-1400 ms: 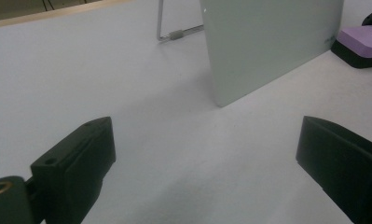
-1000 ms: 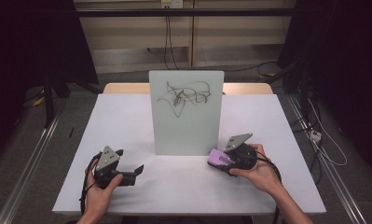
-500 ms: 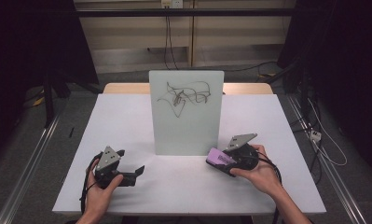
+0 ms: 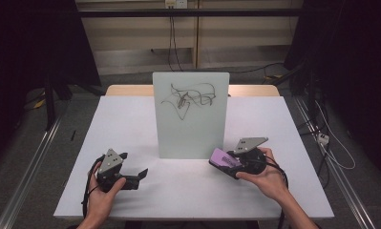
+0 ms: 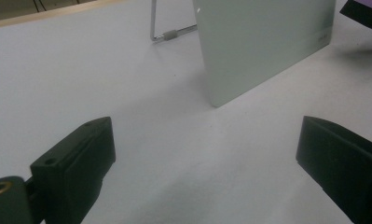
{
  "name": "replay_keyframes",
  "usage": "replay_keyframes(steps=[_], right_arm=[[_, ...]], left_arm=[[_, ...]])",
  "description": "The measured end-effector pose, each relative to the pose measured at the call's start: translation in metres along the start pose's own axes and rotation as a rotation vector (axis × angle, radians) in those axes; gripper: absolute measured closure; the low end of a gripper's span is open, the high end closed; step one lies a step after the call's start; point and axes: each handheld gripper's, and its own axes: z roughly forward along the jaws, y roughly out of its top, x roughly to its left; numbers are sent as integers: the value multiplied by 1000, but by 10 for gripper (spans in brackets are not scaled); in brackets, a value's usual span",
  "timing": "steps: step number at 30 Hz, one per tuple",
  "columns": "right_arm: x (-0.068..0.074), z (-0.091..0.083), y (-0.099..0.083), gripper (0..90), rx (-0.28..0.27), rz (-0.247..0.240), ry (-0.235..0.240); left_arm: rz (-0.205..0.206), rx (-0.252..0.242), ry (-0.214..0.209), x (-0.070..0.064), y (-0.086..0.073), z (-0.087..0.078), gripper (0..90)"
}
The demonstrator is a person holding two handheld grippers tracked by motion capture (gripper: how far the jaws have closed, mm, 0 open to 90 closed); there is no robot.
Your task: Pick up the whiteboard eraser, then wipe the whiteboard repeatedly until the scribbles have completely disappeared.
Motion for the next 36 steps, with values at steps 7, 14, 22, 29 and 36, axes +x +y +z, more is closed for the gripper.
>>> replay_keyframes(steps=[7,14,22,29,36], right_arm=[[1,-5,2,410,-51,-12,-18],[-1,-10,7,410,-101,-8,-34],[1,-13,17,411,-147,-34,-44],[-2,-29,36,411,-212,-76,-81],[-5,-33,52,411,-259,-98,-105]], left_arm=[[2,-1,5,-1,-1,-2,45],[4,8,1,1,-2,-1,45],[7,-1,4,1,-1,-3,45],[-11,5,25,2,-2,-4,45],[-16,3,20,4,-2,-3,45]])
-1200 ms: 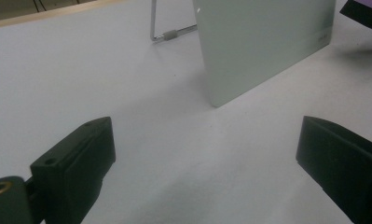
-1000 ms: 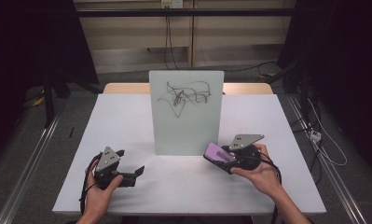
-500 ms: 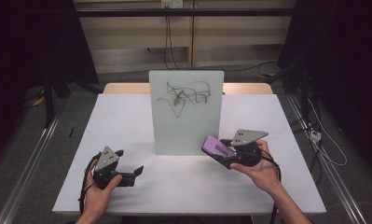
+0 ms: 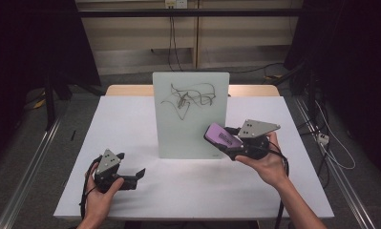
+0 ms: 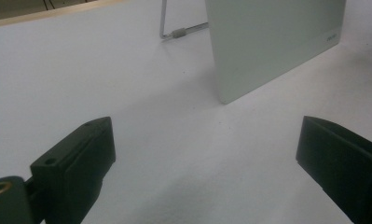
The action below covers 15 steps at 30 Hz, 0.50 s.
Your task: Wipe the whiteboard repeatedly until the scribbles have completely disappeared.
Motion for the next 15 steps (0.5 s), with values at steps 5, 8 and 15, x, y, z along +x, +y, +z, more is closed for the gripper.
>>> replay_keyframes(steps=[5,8,15], right_arm=[[-1,3,10,411,-32,-1,-16],[-2,4,18,411,-59,-6,-24],[-6,3,37,411,-114,-15,-54]], left_arm=[[6,-1,-9,0,1,1,45],[12,-4,-11,0,2,1,45],[8,-5,-15,0,2,1,45]])
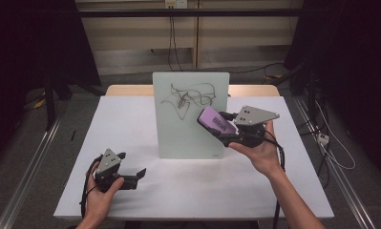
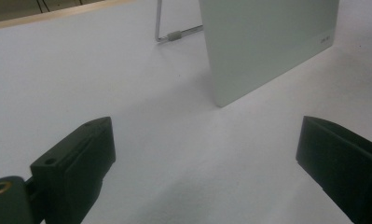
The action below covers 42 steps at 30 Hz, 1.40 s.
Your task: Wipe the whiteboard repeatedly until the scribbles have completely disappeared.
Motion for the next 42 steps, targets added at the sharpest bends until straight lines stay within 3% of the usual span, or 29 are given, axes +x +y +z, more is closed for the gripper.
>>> replay_keyframes(steps=[11,19,26,32,42], right_arm=[[-13,-5,24,411,-48,-13,-42],[-22,-1,32,411,-22,-33,-50],[-31,3,42,411,-40,-43,-98],[-39,9,44,411,-30,-76,-118],[-46,11,45,411,-30,-79,-155]], left_arm=[[6,5,-5,-1,0,1,45],[-2,2,-6,-1,0,1,45],[2,7,-7,-1,0,1,45],[2,12,6,0,-1,1,47],[-2,15,-1,0,-1,3,46]])
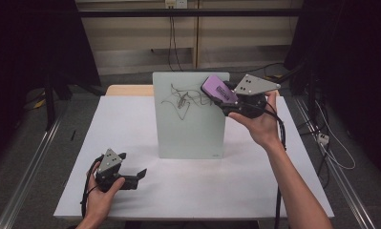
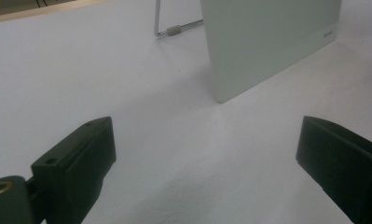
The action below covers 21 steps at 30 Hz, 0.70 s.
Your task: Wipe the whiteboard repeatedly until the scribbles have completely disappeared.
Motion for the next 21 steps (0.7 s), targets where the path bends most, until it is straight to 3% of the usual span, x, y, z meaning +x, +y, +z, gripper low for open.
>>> replay_keyframes(steps=[12,21], right_arm=[[-2,4,-2,412,15,-13,-6],[5,9,-3,414,34,-35,-5]], left_arm=[[3,0,0,-1,0,0,46],[2,2,-2,0,0,0,46]])
